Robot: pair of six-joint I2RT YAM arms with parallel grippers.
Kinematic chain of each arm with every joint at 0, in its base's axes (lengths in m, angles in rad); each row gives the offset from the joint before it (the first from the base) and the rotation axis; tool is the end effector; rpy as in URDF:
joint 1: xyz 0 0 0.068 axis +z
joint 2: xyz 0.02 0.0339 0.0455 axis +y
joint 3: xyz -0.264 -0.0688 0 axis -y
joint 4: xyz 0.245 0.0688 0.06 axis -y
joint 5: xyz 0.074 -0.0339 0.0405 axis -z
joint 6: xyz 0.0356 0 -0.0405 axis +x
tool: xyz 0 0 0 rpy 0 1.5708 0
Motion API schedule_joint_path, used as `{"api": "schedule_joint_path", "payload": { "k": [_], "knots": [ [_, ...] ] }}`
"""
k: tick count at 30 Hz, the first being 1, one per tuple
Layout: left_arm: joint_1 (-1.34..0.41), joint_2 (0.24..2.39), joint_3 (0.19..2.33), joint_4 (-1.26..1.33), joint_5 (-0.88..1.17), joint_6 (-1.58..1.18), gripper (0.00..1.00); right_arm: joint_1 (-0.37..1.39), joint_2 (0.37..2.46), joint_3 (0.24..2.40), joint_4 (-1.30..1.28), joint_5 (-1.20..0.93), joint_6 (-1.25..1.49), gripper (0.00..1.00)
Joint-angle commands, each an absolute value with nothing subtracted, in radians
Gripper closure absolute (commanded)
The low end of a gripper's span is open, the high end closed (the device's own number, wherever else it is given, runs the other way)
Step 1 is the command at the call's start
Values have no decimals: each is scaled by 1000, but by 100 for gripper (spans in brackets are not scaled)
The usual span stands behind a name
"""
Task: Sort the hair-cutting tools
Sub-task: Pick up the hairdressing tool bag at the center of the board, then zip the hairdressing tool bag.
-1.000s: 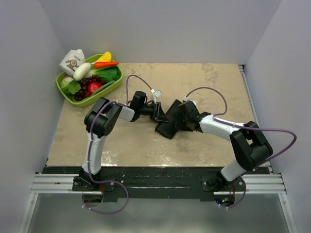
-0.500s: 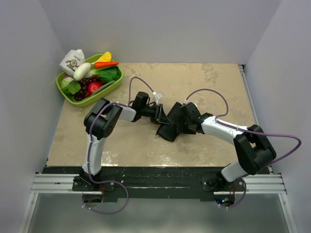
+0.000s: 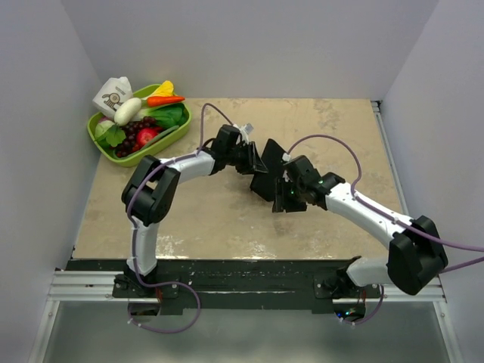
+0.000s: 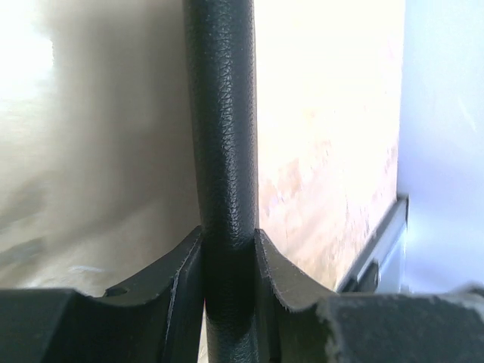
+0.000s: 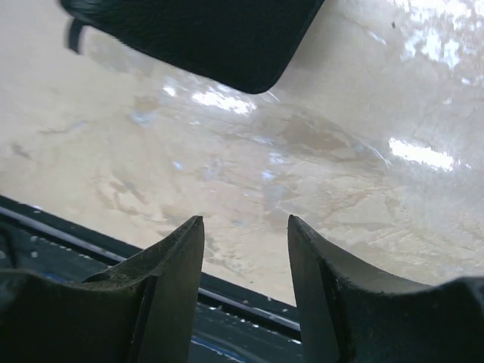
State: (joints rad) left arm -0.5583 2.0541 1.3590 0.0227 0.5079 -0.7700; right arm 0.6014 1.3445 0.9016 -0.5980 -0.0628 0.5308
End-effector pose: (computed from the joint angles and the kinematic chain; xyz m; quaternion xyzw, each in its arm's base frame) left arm 0.3738 -0.2539 0.1710 0.0164 0.8786 -0.4373 0.1915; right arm 0.2158 0.1508 0.2255 -0.0423 0.9637 0.1660 0.2046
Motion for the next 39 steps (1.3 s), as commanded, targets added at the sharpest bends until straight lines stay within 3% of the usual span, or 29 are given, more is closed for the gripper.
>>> {"api": "schedule_joint_path", "payload": {
  "k": [1, 13, 21, 39],
  "knots": [
    [-548, 1947, 1414, 2, 329, -854, 89, 603, 1286, 998, -580, -109, 557, 49],
    [-531, 1841, 1502, -107, 86, -917, 98, 588, 1376, 1107, -352, -227, 696, 55],
    [-528, 1786, 1637, -219, -58, -904, 100, 548, 1307, 1152, -175, -259, 900, 58],
    [-528, 1678, 1649, -213, -63, -945, 100, 545, 1296, 1088, 49, -271, 1160, 64]
  ]
}}
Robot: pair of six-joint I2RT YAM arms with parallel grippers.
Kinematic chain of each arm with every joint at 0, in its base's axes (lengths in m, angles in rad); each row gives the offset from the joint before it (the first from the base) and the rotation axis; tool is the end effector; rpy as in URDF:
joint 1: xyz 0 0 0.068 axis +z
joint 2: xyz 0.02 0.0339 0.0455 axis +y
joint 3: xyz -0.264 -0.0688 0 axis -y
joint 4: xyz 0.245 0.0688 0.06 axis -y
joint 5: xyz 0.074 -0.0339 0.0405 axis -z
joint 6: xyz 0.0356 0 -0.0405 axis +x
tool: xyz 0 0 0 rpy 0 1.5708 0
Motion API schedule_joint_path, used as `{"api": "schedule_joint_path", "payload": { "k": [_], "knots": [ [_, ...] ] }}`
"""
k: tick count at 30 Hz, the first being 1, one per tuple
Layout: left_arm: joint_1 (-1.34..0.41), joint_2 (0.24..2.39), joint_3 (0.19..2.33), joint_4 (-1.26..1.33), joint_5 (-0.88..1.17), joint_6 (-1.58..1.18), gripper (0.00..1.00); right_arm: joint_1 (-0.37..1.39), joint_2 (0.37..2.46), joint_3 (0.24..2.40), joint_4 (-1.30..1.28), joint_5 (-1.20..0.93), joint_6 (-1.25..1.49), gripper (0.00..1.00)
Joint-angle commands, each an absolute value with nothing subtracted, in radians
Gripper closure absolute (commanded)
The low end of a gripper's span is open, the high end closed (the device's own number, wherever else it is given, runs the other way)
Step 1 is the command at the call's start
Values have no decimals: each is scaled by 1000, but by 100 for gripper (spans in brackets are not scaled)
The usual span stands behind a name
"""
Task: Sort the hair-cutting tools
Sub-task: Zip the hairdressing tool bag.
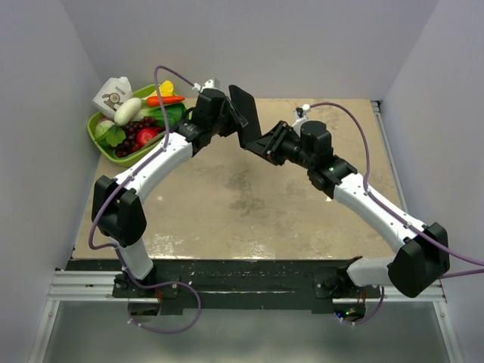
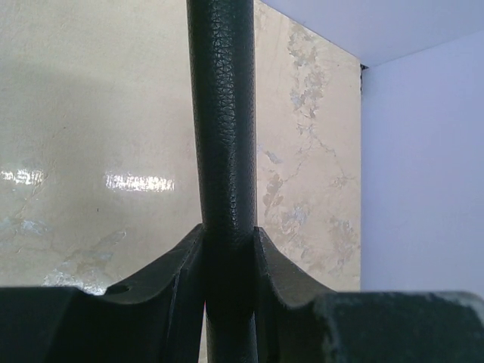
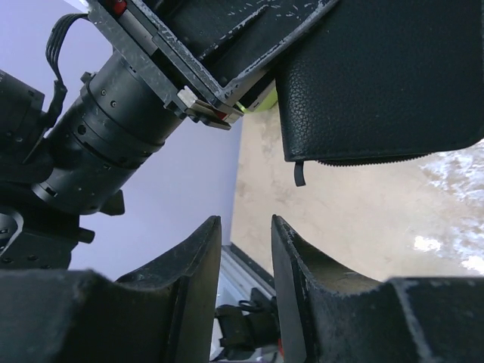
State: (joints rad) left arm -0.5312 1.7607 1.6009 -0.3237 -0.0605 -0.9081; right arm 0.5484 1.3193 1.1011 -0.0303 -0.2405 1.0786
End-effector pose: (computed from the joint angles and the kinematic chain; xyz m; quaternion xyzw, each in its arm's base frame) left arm 0.3617 -0.2100 0.3421 -0.1756 0.8374 -0.3213 0.4059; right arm 0.2616 0.1697 0.3480 0.1342 0.7755 0.5080 0.3500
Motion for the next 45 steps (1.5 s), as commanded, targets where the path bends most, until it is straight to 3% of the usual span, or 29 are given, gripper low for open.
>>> {"api": "schedule_joint_path", "payload": {
  "k": [1, 32, 45],
  "knots": [
    [-528, 1674, 1651, -210, -61, -946, 100, 546, 1296, 1085, 52, -273, 1172, 64],
    [-529, 1595, 1562, -135, -54, -953, 100, 545, 1390, 1115, 152, -287, 1192, 66],
    [-529, 1591, 1555, -133, -51, -953, 100, 546, 1414, 1120, 172, -299, 1203, 75]
  ]
}}
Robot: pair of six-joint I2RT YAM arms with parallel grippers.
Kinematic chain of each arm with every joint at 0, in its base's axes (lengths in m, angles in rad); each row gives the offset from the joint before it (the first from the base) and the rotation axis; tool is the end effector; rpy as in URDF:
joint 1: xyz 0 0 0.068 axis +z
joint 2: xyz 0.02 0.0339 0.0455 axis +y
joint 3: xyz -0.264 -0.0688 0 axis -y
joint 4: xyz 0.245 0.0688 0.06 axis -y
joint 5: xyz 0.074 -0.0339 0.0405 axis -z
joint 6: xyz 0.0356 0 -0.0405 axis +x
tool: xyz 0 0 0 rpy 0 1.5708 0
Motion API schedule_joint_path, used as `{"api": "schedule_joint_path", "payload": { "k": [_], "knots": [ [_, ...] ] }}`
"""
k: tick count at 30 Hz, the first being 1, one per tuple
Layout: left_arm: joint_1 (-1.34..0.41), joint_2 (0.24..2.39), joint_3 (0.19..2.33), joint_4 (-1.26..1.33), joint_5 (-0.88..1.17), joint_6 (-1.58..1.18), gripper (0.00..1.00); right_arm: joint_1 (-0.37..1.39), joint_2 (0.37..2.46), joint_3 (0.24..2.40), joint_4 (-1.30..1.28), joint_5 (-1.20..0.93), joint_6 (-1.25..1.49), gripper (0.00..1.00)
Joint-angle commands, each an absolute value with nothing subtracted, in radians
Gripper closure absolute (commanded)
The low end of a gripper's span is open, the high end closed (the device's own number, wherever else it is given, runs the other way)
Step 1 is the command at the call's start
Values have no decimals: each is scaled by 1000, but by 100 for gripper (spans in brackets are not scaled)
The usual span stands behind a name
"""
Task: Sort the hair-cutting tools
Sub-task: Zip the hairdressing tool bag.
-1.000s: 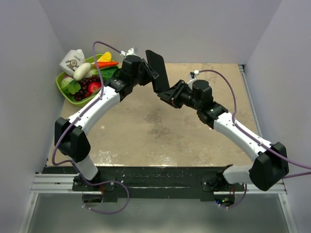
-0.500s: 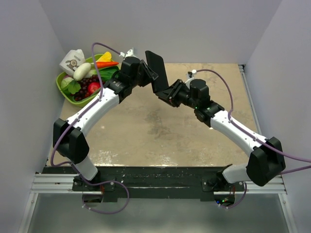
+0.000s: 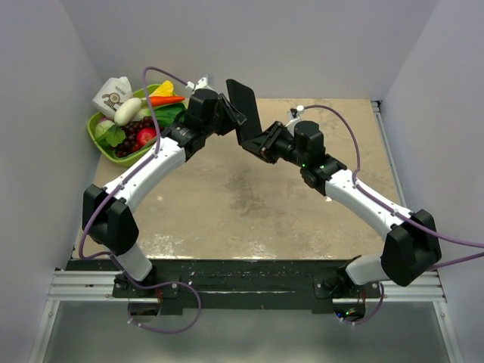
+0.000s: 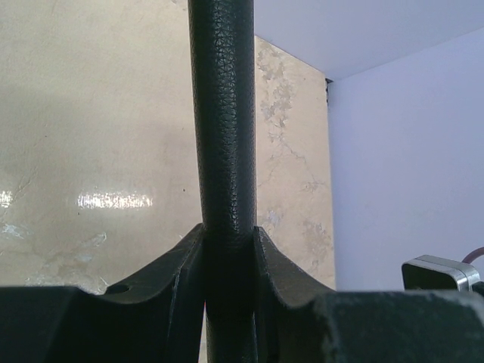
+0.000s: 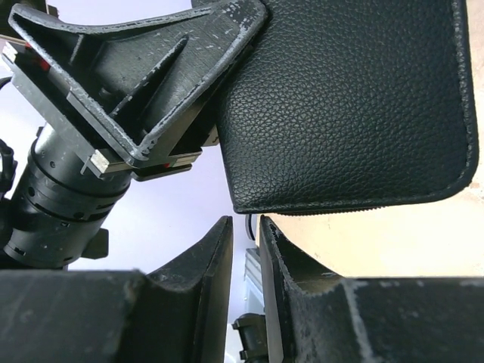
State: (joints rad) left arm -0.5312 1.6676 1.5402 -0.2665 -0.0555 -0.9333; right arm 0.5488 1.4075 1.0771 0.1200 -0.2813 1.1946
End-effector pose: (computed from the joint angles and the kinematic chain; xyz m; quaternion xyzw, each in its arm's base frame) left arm 0.3436 -0.1996 0.3626 -0.1811 0.8117 -0.3538 0.4281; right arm 0.2799 0.1827 0.3287 0.1606 0.7580 0.5468 0.3173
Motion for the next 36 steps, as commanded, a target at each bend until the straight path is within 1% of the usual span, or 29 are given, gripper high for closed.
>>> {"api": "schedule_joint_path", "payload": {
  "k": [1, 7, 11, 13, 14, 15, 16, 24, 36],
  "knots": [
    [-529, 1591, 1554, -133, -49, -953, 100, 548, 1416, 1120, 170, -299, 1203, 75],
    [-529, 1595, 1549, -130, -46, -959, 100, 548, 1428, 1123, 175, -302, 1206, 78],
    [-529, 1594, 1549, -130, -43, -962, 100, 551, 1433, 1115, 176, -302, 1206, 82],
    [-529, 1594, 1549, -132, -44, -960, 100, 552, 1433, 1115, 176, -301, 1206, 88],
    [-529, 1592, 1548, -132, -44, -960, 100, 554, 1433, 1117, 175, -299, 1206, 94],
    [-528, 1592, 1548, -132, -44, -960, 100, 554, 1434, 1118, 173, -298, 1203, 98],
    [-529, 1591, 1548, -132, -46, -960, 100, 554, 1434, 1120, 170, -298, 1200, 100],
    [-529, 1595, 1554, -132, -43, -954, 100, 561, 1419, 1123, 135, -298, 1174, 100],
    [-525, 1623, 1589, -133, -15, -950, 100, 566, 1368, 1060, 61, -334, 1036, 100]
  ]
}}
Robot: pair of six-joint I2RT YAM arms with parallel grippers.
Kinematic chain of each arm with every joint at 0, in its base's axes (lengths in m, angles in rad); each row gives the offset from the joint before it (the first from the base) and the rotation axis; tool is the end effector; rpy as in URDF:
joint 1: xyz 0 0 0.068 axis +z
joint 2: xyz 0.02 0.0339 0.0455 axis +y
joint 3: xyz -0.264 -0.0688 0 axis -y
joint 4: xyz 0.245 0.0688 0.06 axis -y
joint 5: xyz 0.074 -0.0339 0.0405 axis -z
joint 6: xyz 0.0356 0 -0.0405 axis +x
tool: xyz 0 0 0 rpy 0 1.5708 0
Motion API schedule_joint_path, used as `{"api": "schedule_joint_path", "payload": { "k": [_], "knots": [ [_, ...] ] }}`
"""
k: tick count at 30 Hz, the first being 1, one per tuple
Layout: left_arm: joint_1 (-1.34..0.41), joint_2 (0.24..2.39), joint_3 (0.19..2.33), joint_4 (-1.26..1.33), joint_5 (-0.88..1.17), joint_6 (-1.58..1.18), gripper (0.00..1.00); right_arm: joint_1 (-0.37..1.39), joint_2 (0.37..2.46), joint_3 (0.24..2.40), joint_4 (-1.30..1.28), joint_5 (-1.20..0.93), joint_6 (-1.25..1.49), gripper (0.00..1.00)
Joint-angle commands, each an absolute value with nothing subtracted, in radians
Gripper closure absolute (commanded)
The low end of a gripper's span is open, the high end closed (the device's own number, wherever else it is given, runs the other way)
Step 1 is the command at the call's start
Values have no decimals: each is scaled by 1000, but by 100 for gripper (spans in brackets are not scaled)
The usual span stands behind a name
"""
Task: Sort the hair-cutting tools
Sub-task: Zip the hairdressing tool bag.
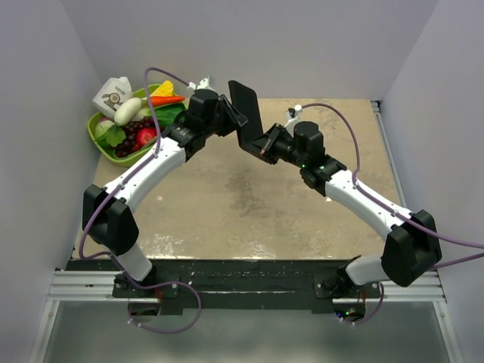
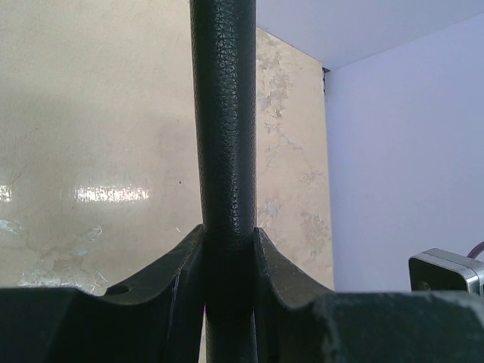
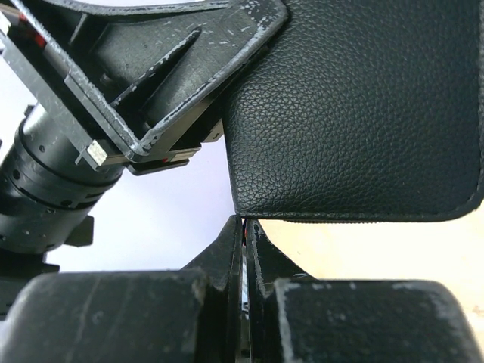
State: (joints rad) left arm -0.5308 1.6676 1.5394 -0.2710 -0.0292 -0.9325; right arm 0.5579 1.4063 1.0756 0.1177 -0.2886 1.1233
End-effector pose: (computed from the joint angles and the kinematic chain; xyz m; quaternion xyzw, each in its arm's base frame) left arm 0.3430 -0.2001 0.3619 -0.1741 0.8148 -0.3603 0.4195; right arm 0.2777 0.1852 0.3283 0.1281 0.7648 0.5376 0.3311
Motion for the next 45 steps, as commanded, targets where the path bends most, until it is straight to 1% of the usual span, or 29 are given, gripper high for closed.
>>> {"api": "schedule_joint_path", "payload": {
  "k": [1, 5, 11, 18, 24, 30, 35, 45],
  "knots": [
    [-525, 1624, 1594, -136, -12, -950, 100, 568, 1365, 1057, 60, -351, 1025, 100],
    [-522, 1632, 1608, -138, -5, -948, 100, 566, 1384, 1077, 23, -400, 937, 100],
    [-503, 1654, 1637, -141, 74, -951, 100, 566, 1394, 1091, -47, -466, 793, 100],
    [-491, 1660, 1652, -144, 152, -948, 100, 566, 1391, 1095, -178, -439, 602, 100],
    [-485, 1664, 1669, -163, 161, -925, 100, 566, 1387, 1121, -313, -390, 460, 100],
    [-476, 1677, 1678, -161, 175, -914, 100, 566, 1379, 1106, -345, -362, 419, 100],
    [-469, 1686, 1695, -156, 201, -905, 100, 565, 1367, 1088, -341, -316, 439, 100],
    [-468, 1698, 1697, -129, 261, -897, 100, 566, 1420, 1155, -281, -374, 453, 100]
  ]
}}
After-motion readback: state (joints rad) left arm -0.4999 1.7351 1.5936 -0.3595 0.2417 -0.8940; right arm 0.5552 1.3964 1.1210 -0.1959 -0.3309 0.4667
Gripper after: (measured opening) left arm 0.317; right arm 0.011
